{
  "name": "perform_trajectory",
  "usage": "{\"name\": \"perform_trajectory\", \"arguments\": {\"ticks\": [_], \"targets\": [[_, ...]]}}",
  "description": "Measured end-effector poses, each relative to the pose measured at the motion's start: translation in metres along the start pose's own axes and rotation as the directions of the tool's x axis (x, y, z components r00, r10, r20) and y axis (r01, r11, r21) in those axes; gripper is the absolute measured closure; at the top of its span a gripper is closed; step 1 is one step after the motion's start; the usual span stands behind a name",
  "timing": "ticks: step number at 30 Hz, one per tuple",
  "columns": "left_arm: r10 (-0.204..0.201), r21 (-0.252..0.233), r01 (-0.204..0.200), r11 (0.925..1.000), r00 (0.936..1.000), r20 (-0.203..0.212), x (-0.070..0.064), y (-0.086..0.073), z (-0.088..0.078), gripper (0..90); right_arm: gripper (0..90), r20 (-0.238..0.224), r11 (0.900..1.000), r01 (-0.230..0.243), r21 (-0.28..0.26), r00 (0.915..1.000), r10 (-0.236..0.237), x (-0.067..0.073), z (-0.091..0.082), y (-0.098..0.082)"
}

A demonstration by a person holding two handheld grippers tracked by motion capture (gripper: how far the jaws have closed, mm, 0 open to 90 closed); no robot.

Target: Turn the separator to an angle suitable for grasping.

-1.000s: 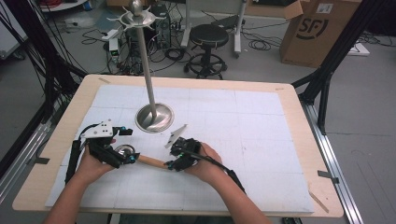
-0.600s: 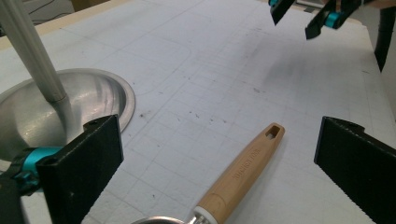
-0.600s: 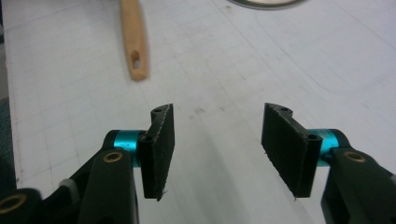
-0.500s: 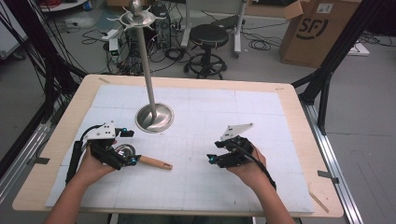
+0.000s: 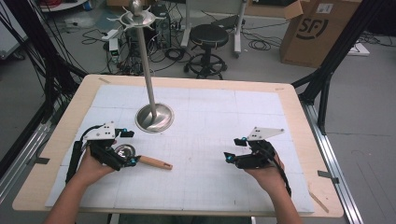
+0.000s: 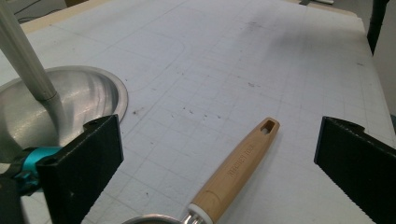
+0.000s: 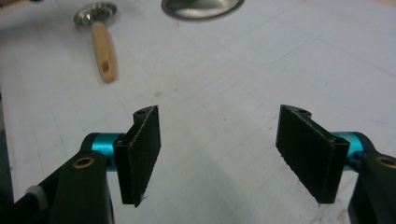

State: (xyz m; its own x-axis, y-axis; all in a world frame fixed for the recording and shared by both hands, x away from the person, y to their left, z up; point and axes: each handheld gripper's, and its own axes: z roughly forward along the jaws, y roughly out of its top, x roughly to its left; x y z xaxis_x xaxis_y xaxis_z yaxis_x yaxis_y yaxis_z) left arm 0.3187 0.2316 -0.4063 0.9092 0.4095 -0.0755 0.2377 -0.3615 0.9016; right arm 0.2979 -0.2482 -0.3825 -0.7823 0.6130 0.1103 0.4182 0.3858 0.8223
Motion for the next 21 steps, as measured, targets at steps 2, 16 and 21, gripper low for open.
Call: {"name": "perform_trajectory", "arguments": {"ticks": [2, 16, 21], "targets": [[0.002, -0.002, -0.002, 1.0000, 1.0000, 0.000, -0.001, 0.000, 0.000, 1.8, 26.4, 0.004, 0.999, -0.015, -0.051, 0.9999, 0.015, -0.003, -0.007, 0.000], [0.011, 0.019, -0.011, 0.9998, 0.9999, 0.013, 0.000, 0.000, -0.001, 1.8, 22.2, 0.076, 0.994, -0.055, -0.092, 0.9952, 0.062, -0.019, -0.021, -0.005], [0.012, 0.019, -0.012, 0.9998, 0.9999, 0.011, -0.001, 0.000, -0.001, 1.8, 21.7, 0.085, 0.997, -0.047, -0.069, 0.9950, 0.053, -0.018, -0.017, -0.006]]}}
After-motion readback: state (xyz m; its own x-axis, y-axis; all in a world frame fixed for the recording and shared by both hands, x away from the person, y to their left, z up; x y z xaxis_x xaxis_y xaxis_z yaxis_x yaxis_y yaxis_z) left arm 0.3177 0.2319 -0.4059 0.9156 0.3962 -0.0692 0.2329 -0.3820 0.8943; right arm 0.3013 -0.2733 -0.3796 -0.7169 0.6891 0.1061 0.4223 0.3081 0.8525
